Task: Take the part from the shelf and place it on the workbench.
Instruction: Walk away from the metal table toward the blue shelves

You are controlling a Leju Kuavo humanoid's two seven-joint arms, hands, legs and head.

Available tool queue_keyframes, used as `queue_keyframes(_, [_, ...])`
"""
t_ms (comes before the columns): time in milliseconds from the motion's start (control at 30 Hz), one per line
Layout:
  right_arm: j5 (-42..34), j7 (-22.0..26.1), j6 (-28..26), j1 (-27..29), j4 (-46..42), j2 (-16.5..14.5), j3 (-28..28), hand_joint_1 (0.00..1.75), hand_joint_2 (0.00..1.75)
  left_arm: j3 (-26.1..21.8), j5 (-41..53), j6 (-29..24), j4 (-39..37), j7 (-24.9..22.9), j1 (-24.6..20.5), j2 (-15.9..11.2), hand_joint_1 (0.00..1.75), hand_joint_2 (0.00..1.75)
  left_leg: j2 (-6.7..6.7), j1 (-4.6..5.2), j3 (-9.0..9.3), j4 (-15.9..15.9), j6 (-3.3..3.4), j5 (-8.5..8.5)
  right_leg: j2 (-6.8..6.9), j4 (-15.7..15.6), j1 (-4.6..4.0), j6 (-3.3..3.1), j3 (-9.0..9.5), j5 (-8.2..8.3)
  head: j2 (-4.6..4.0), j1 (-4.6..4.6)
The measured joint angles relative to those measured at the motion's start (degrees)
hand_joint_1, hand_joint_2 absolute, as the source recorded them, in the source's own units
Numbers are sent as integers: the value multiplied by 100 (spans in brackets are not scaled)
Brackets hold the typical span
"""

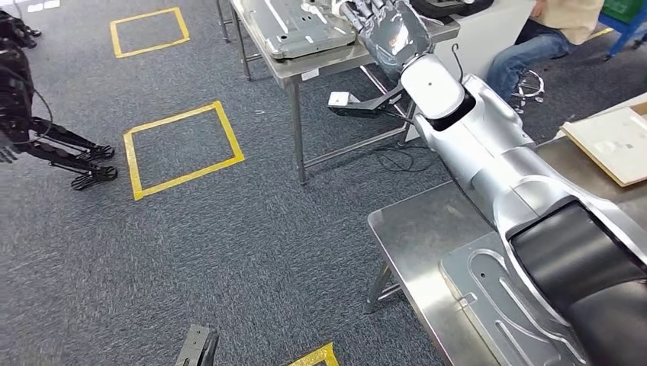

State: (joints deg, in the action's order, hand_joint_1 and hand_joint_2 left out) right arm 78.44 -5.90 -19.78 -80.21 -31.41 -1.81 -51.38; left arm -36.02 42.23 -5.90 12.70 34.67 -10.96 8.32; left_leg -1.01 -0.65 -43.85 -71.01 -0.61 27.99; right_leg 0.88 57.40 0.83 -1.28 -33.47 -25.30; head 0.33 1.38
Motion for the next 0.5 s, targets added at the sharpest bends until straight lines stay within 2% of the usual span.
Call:
queue_keyframes(33, [6,-1,-16,37,0,0,4,0,175,0,-1,-1,0,1,0,-3,0,0,46,-20,-112,-220,-17,50,80,4,-2,5,10,-14,0,0])
queue_keyframes(67, [13,-3,-37,82,0,0,6,0,175,0,-3,-2,0,2,3,-9,0,0,72,-36,-125,-245,-33,5,159,11,-2,15,18,-29,0,0])
queue_keyframes(100, [21,-8,-57,123,0,-1,8,0,175,0,-4,-4,0,2,6,-18,0,0,102,-48,-19,-43,-45,-135,236,24,2,29,28,-50,0,0])
queue_keyframes(133, [36,-14,-78,154,0,-5,12,0,175,0,-5,-8,1,3,6,-30,0,0,174,-55,178,328,-55,-324,310,46,6,50,37,-78,0,0])
queue_keyframes(167, [59,-20,-100,171,0,-11,21,0,175,0,-8,-11,1,4,2,-39,0,0,291,-37,372,696,-50,-445,375,70,-2,78,40,-109,0,-1])
queue_keyframes(200, [86,-24,-121,178,1,-18,36,0,175,0,-13,-15,2,8,-6,-45,0,0,385,-19,521,988,-25,-531,435,98,-17,109,39,-141,0,1])
queue_keyframes(233, [112,-25,-144,184,2,-23,55,0,175,-1,-19,-17,3,12,-10,-49,0,0,440,1,595,1144,12,-551,484,115,-34,138,40,-165,0,1])
queue_keyframes(267, [139,-22,-161,196,1,-34,78,0,175,-1,-31,-17,3,16,-12,-50,0,0,434,20,599,1173,57,-524,534,119,-58,165,43,-180,0,1])
queue_keyframes(333, [183,5,-175,232,-2,-63,124,0,175,-2,-72,-18,3,27,-7,-58,0,0,293,13,594,1184,139,-541,630,115,-60,217,68,-213,0,2])
queue_keyframes(367, [200,33,-174,251,-7,-78,151,0,175,-3,-106,-19,3,39,-5,-62,0,0,228,8,599,1195,171,-550,578,160,-45,244,64,-270,0,2])
queue_keyframes(400, [212,67,-173,266,-11,-85,176,0,175,-7,-143,-21,4,54,-3,-64,0,0,163,4,604,1206,203,-559,456,295,-23,262,17,-376,0,3])
queue_keyframes(467, [232,125,-165,309,-19,-86,210,0,175,-27,-205,-25,4,94,-2,-65,0,0,34,4,609,1217,250,-567,105,914,-5,266,-262,-715,0,3])
queue_keyframes(500, [249,144,-161,344,-19,-88,216,0,175,-41,-227,-25,4,114,-3,-65,0,0,-37,12,610,1216,268,-566,2,1306,-12,256,-465,-873,0,3])
